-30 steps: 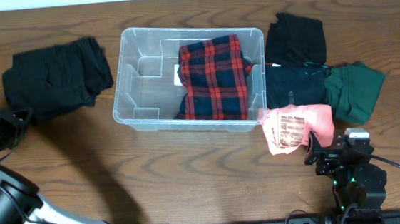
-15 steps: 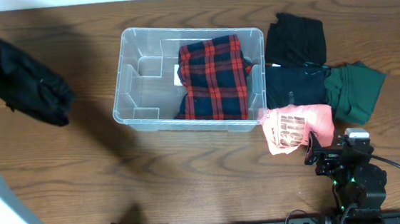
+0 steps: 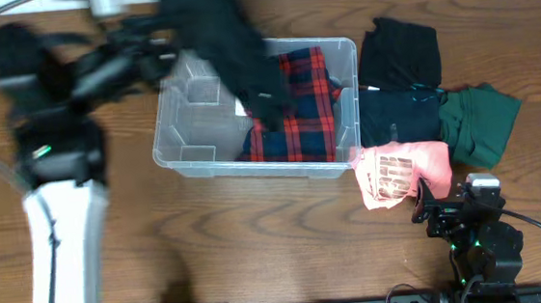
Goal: Pack container
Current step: 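Grasp the black garment with the left gripper and carry it into the bin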
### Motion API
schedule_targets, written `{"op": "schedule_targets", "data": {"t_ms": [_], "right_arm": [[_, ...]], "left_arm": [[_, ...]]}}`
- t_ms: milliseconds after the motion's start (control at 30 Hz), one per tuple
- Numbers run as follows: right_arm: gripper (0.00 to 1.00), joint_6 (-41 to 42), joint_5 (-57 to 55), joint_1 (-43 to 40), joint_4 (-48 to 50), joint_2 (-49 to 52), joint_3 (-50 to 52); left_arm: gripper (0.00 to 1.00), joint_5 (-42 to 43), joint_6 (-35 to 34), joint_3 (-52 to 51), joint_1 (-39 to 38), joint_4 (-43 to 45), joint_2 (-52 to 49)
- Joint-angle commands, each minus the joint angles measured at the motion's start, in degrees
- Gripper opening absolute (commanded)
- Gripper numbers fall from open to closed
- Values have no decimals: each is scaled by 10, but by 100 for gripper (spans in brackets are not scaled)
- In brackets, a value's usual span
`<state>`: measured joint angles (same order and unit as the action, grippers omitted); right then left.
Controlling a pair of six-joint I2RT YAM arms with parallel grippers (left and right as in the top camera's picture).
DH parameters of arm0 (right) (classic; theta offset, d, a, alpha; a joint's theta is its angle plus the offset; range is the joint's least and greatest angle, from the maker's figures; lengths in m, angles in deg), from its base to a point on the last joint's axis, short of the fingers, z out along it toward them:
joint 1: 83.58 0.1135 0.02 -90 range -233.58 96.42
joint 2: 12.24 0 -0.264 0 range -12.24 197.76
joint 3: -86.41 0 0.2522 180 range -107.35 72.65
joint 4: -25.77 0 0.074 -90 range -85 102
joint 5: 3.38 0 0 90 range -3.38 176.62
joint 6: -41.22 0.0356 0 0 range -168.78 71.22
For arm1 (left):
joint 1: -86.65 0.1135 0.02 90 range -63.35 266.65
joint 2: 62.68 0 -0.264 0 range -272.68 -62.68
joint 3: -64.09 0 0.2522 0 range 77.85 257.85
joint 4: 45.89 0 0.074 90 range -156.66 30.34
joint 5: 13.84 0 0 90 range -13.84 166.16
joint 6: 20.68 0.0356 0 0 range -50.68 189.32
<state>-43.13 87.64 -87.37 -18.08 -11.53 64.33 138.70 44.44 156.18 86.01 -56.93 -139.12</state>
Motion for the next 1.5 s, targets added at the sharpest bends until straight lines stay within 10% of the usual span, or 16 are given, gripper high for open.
{"op": "schedule_targets", "data": {"t_ms": [0,267,700,1100,1467], "right_arm": [[99,5,-6,-3,0,-3,2],[99,5,-6,-3,0,-3,2],[99,5,-6,-3,0,-3,2],[99,5,-6,-3,0,-3,2],[99,5,-6,-3,0,-3,2]], "left_arm": [[6,-32,25,11,-84,66,-40],[6,-28,100,11,-153,67,-141],[6,-226,361,10,-64,-357,-153],[6,-525,304,10,-43,-501,-153],[6,-530,215,10,-25,-574,-153]]}}
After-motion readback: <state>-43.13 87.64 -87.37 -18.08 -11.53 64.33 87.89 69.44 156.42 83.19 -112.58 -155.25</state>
